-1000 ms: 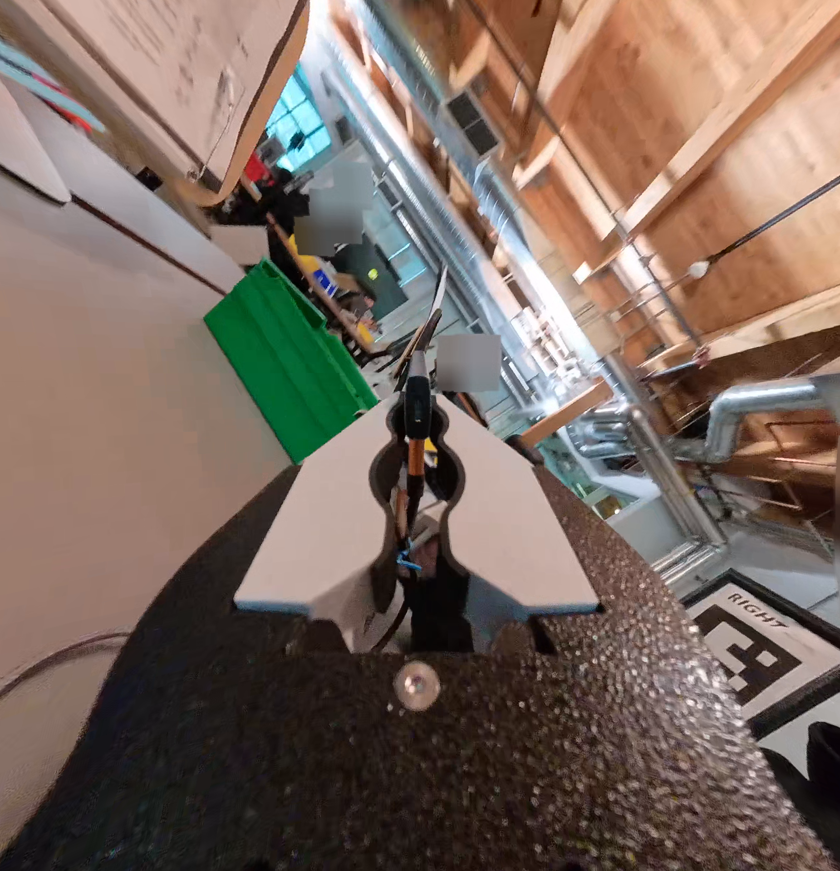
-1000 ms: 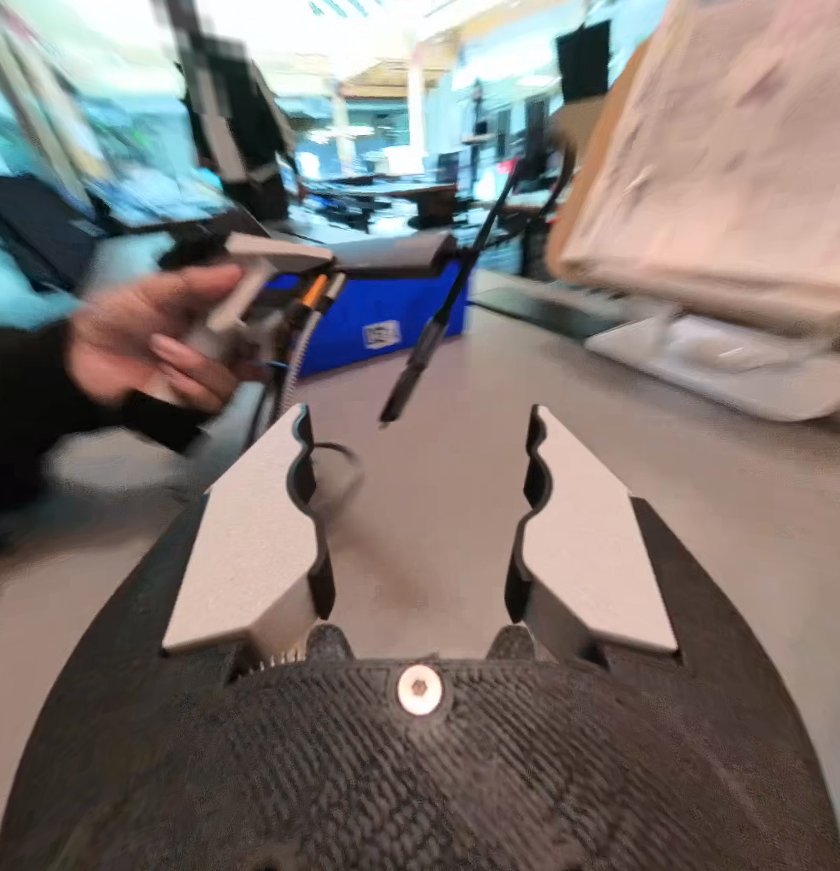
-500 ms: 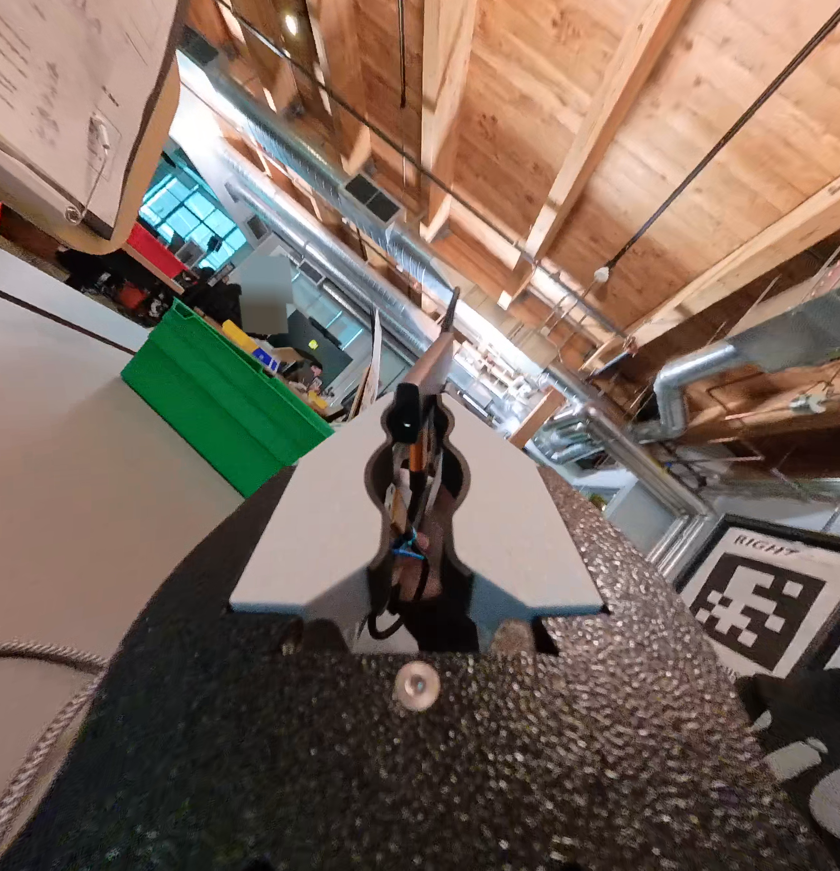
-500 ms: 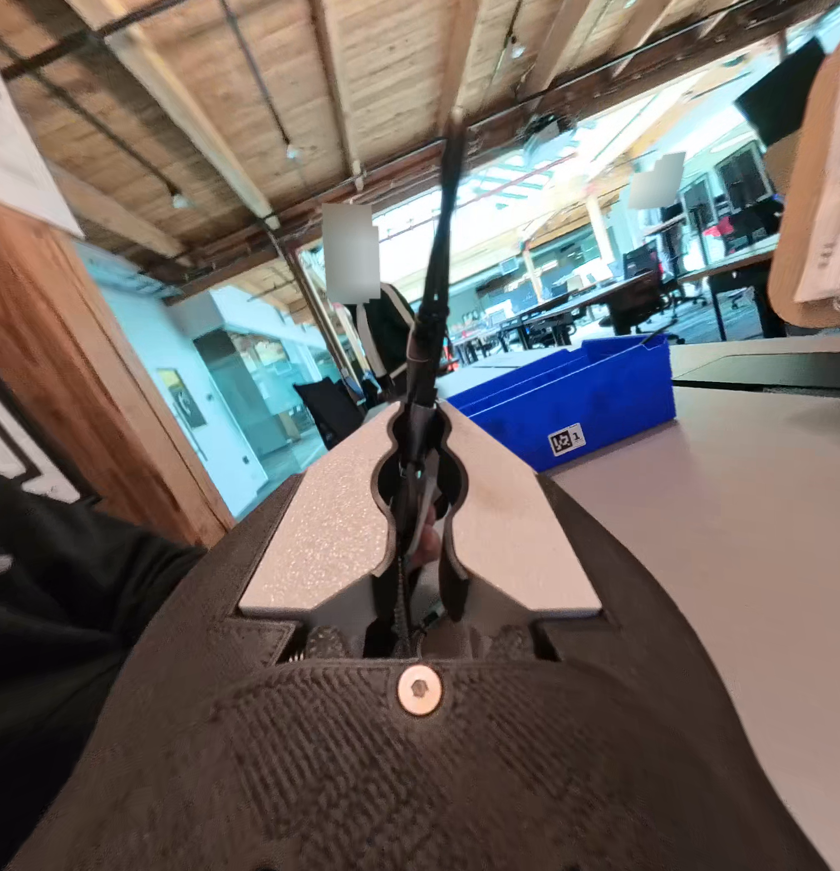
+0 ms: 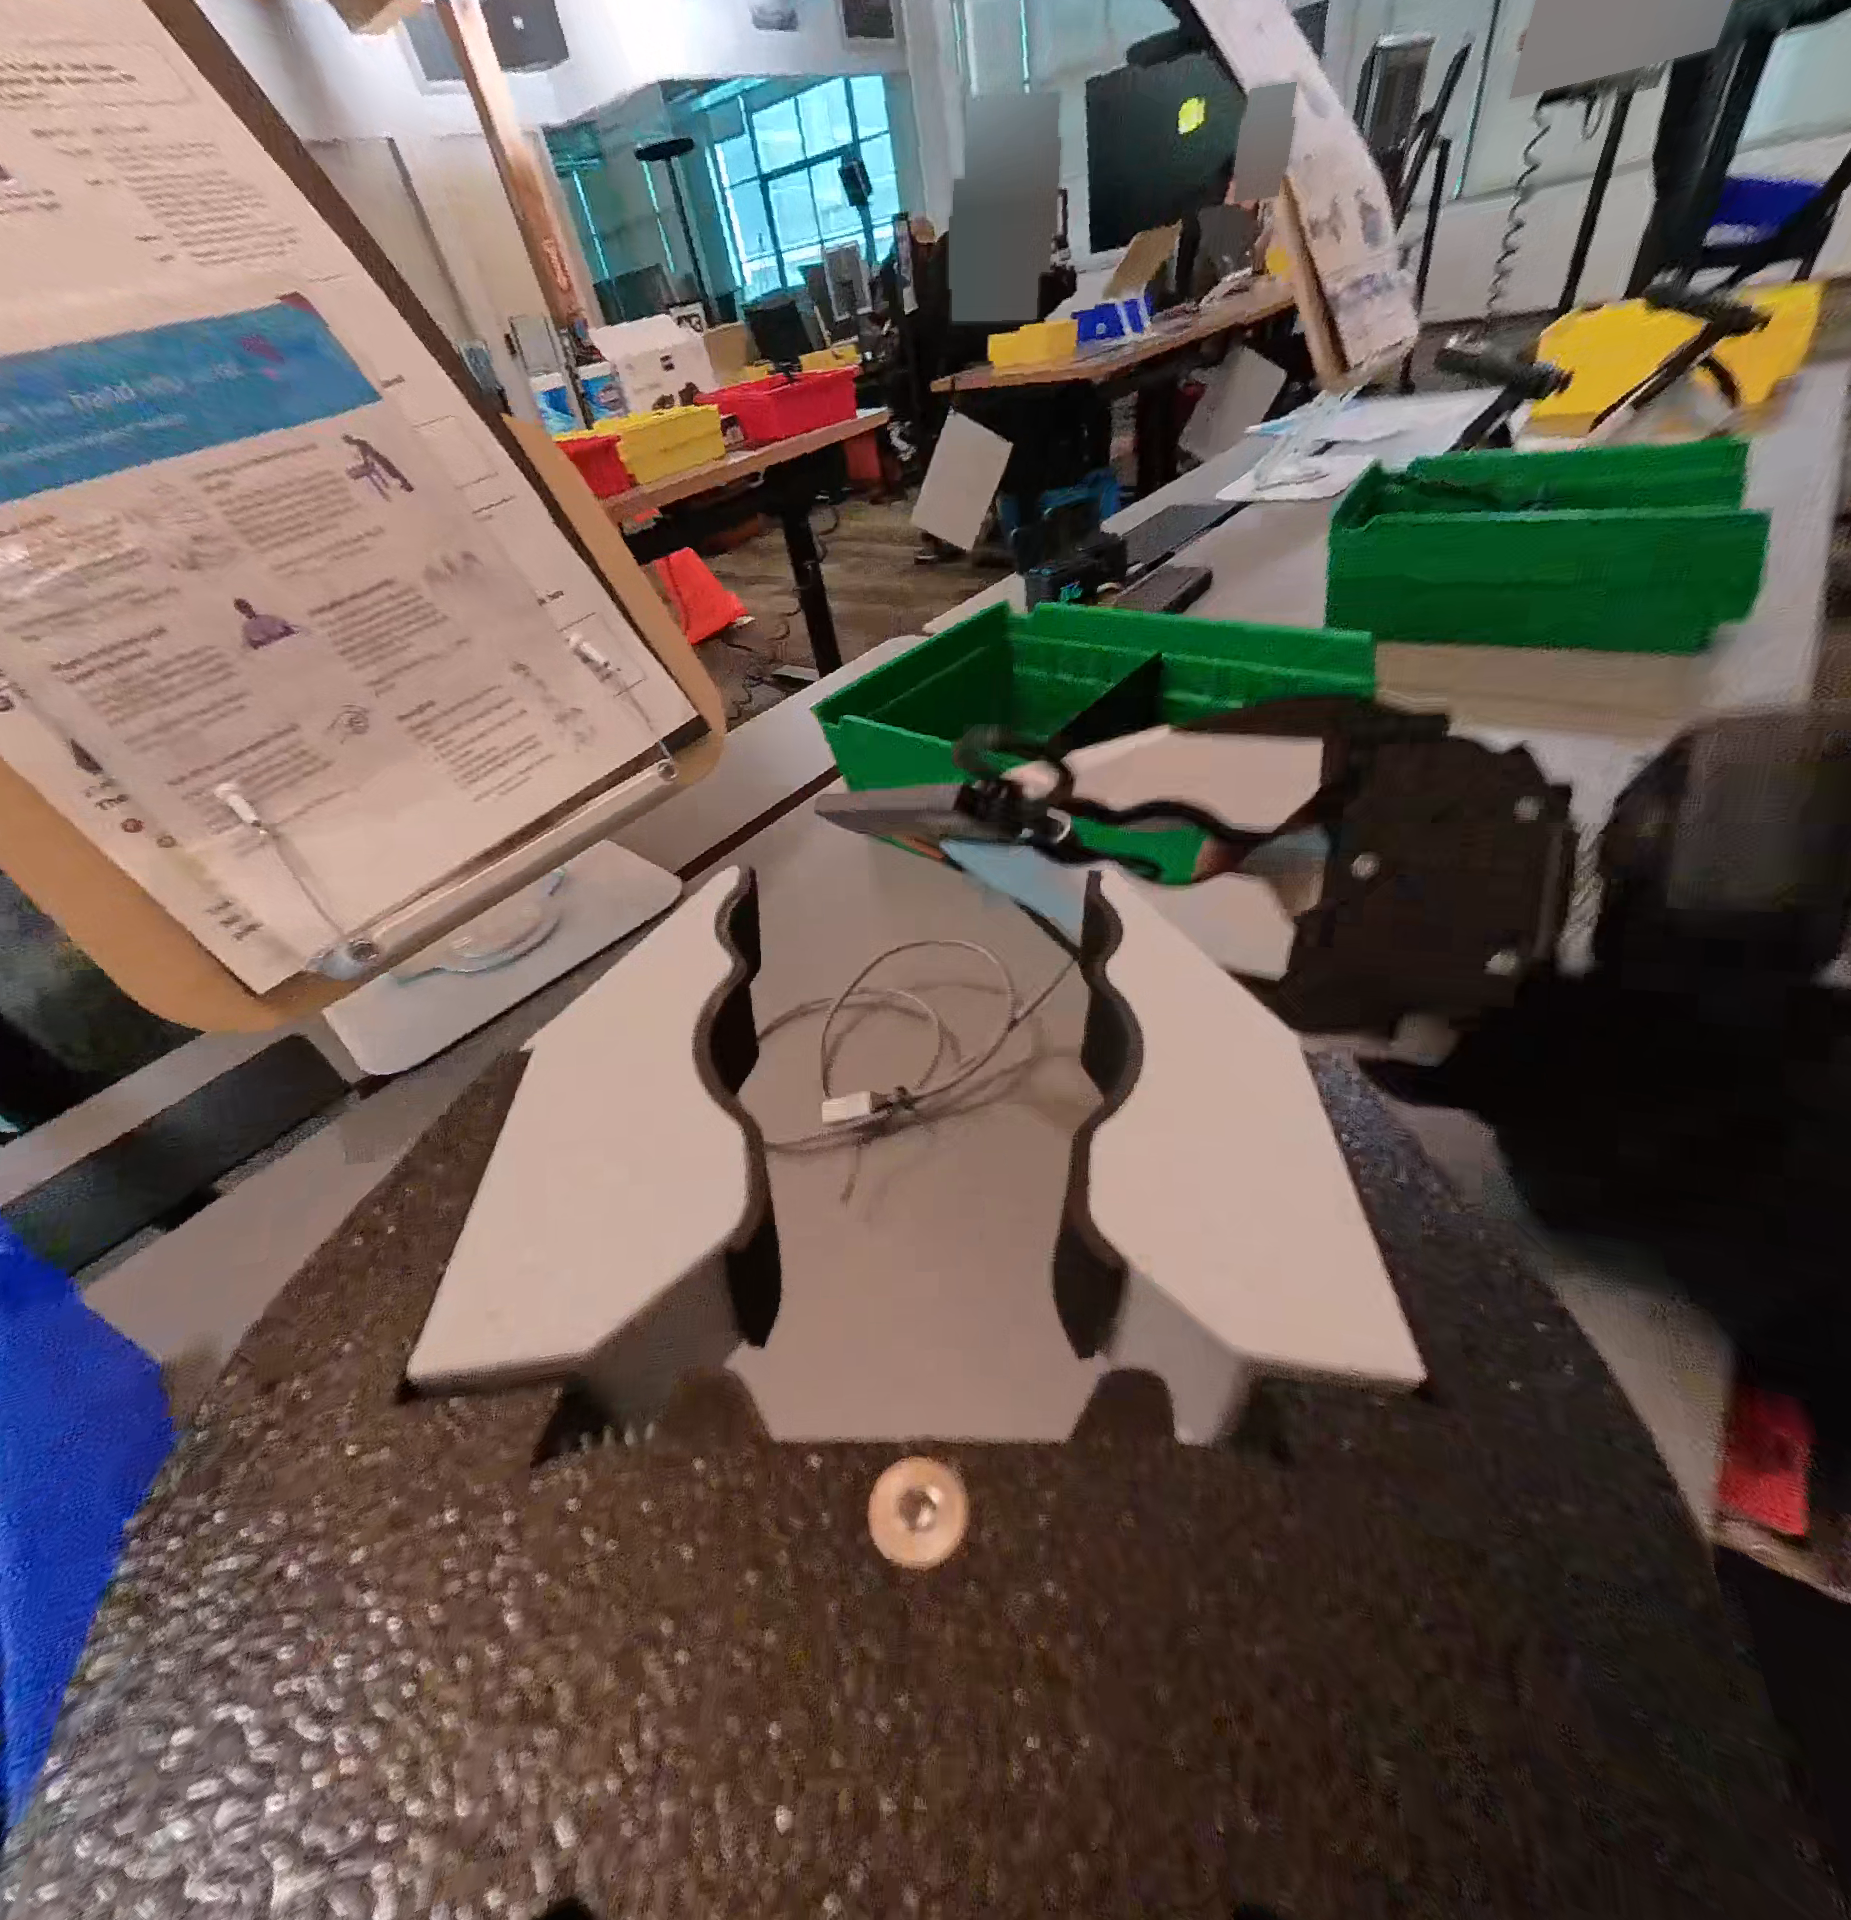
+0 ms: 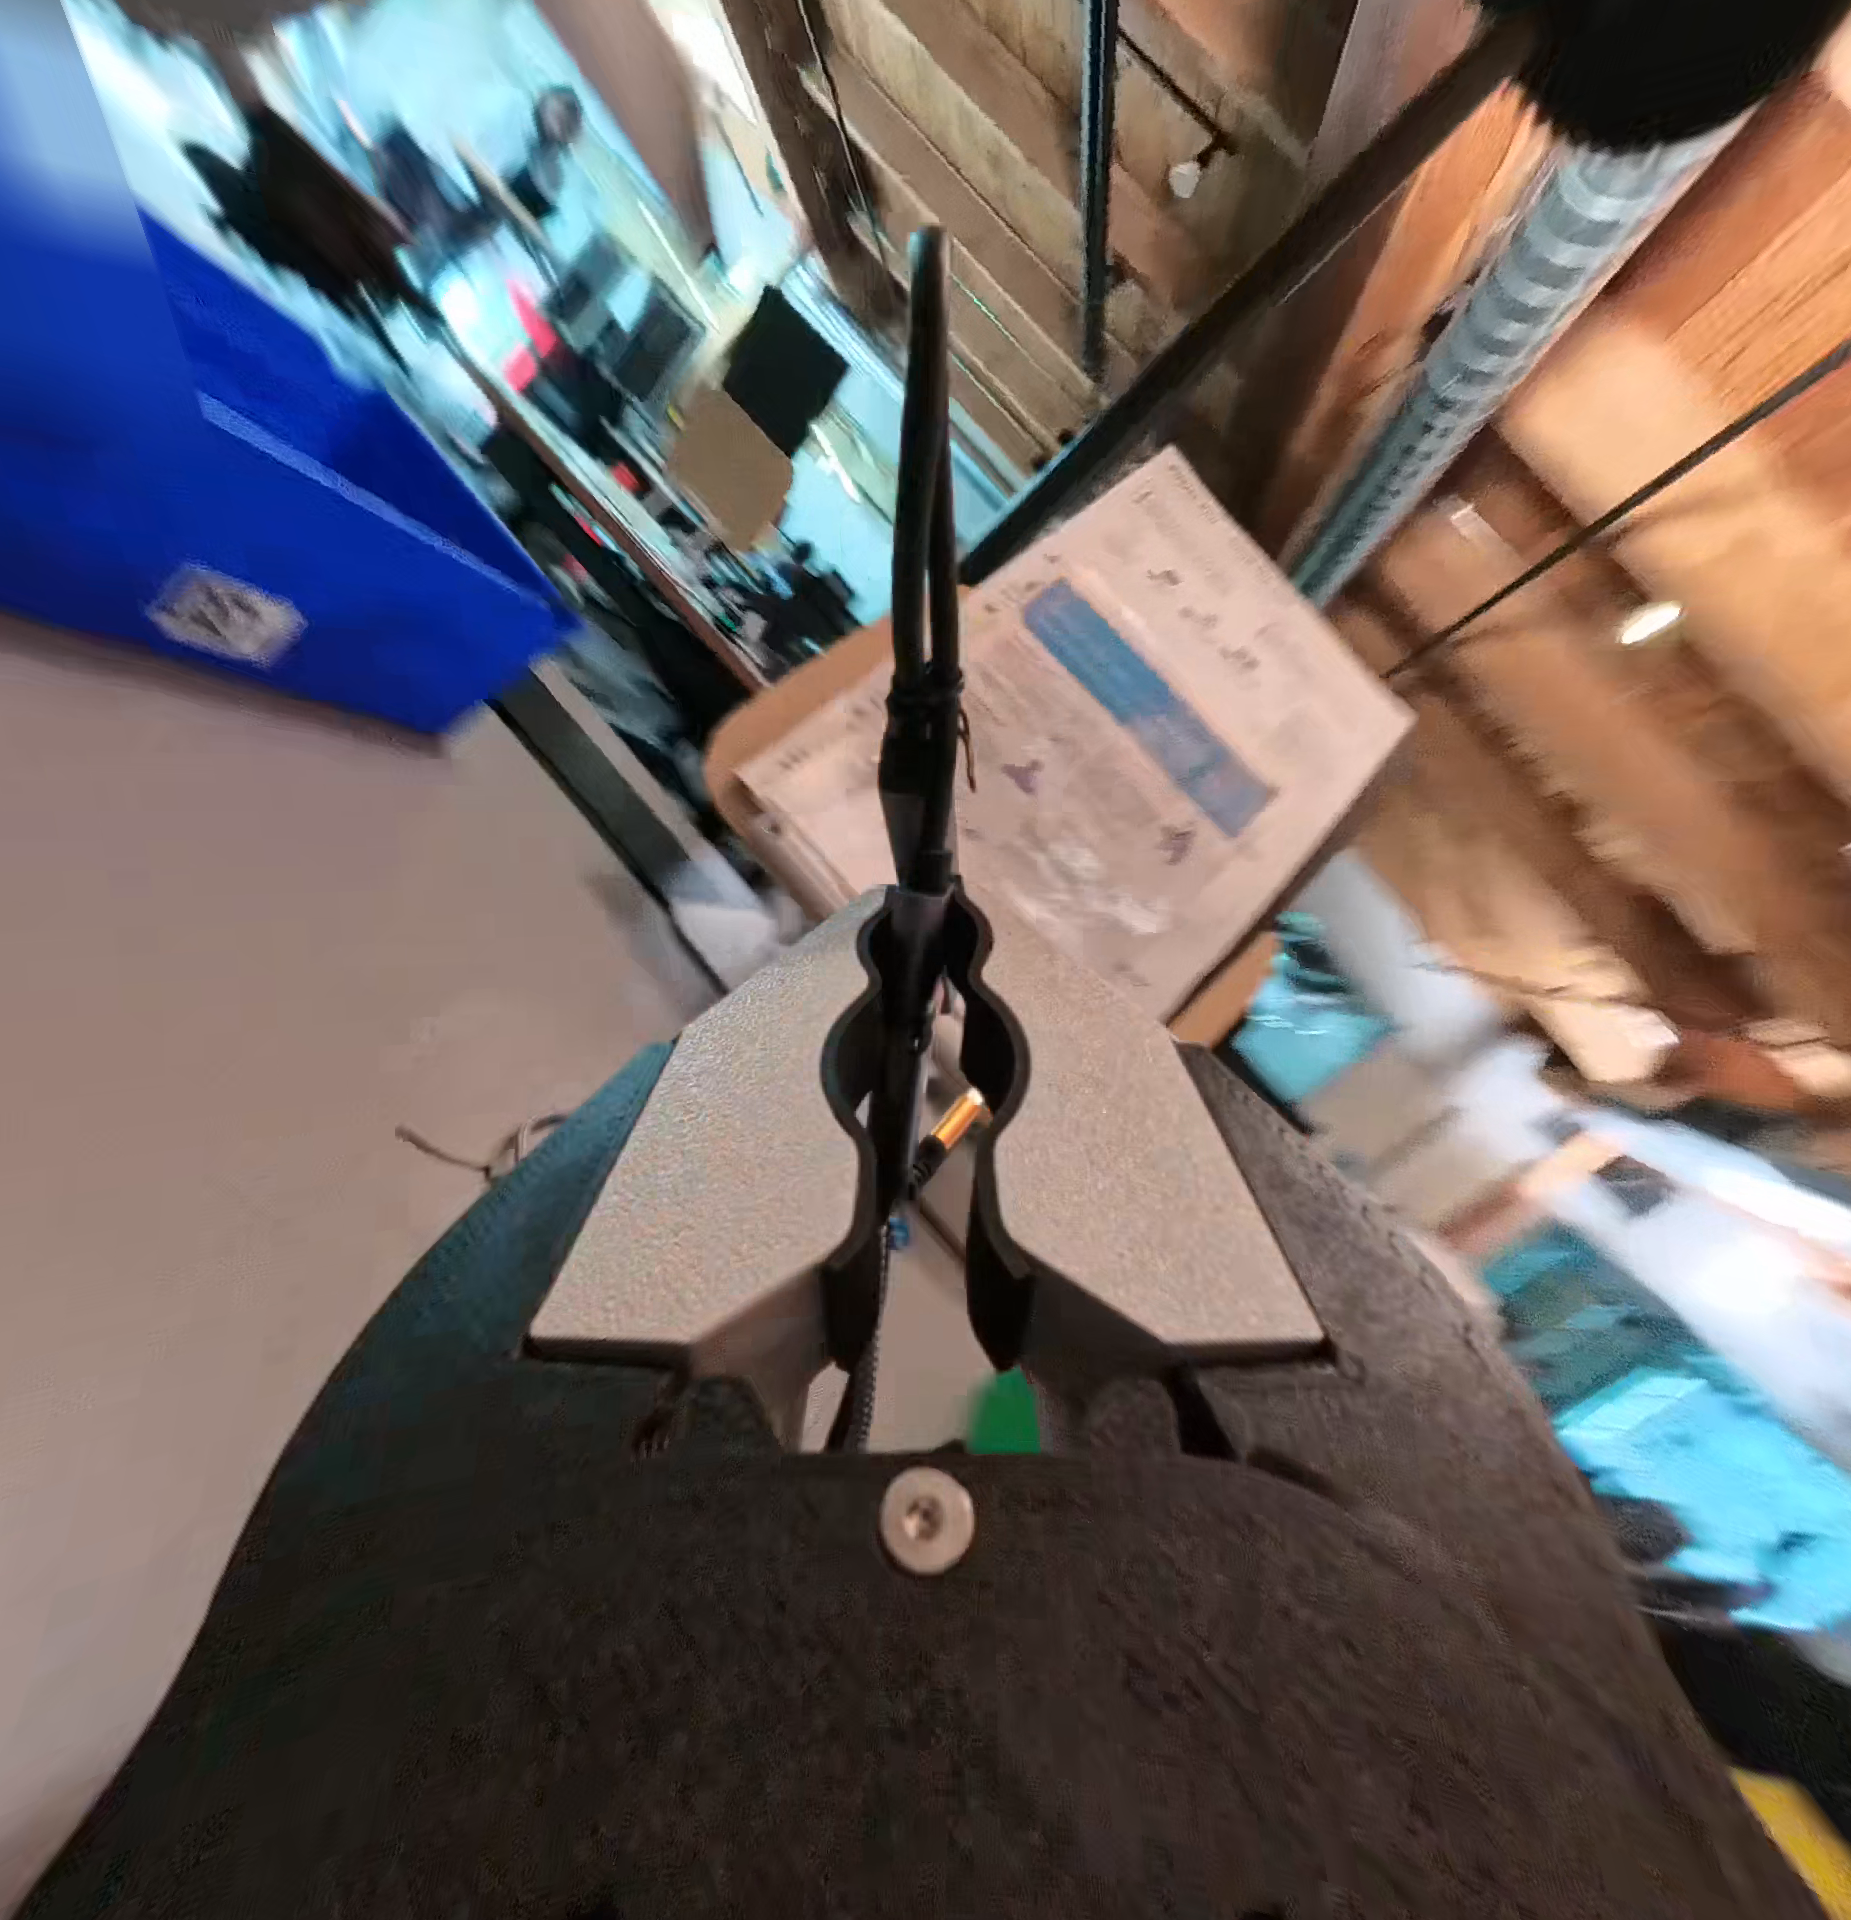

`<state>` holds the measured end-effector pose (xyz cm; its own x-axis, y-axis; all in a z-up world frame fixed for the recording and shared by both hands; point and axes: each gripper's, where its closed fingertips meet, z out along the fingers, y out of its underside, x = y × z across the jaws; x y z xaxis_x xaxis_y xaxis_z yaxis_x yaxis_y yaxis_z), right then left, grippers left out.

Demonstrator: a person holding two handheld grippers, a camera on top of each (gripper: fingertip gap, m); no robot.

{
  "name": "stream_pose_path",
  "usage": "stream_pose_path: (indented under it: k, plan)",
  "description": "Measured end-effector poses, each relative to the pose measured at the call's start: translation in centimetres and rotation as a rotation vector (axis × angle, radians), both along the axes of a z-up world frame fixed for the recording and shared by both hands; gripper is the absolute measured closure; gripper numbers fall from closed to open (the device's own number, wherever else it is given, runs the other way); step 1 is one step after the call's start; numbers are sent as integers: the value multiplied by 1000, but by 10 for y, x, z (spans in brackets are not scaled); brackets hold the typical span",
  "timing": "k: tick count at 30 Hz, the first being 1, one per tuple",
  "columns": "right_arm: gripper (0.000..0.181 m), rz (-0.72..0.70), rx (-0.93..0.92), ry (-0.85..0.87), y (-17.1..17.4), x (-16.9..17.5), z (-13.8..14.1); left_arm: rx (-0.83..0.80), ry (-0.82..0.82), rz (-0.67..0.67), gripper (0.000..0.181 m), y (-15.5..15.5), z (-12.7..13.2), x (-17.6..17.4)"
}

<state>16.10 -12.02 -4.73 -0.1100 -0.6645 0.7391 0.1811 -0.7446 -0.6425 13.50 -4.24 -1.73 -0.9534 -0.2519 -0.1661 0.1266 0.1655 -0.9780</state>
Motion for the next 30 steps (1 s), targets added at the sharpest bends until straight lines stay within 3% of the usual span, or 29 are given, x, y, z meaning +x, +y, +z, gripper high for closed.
stream_pose_path:
  k: [2,4,7,11,13,17,21,22,24,26,29,30]
  plan:
    - [176,-113,-195,-19,2,2,-6,-37,74,21,128,4,19,-7]
    - [175,-162,-322,-41,10,3,-10,41,34,124,125,4,18,-4]
    - [175,-203,-431,-51,26,7,-15,218,-39,260,114,-6,-6,12]
    - [175,-212,-480,-66,35,6,-19,325,40,270,115,-18,-44,22]
    - [174,-211,-496,-72,32,6,-21,299,136,193,126,-24,-53,17]
    - [175,-197,-553,-121,36,2,-20,170,562,-99,154,-32,-58,-4]
    - [174,-174,-596,-130,41,1,-22,57,758,-206,170,-28,-61,4]
    - [171,-133,-596,-131,44,1,-24,54,758,-211,172,-26,-65,8]
    - [143,-39,-597,-129,48,0,-29,25,803,-241,173,-22,-68,12]
    - [118,144,-455,-78,48,-8,-30,29,792,-224,173,-14,-73,24]
    - [102,511,77,77,32,-27,-16,54,770,-227,173,1,-76,35]
    - [106,614,278,91,18,-33,-4,56,764,-255,173,6,-74,35]
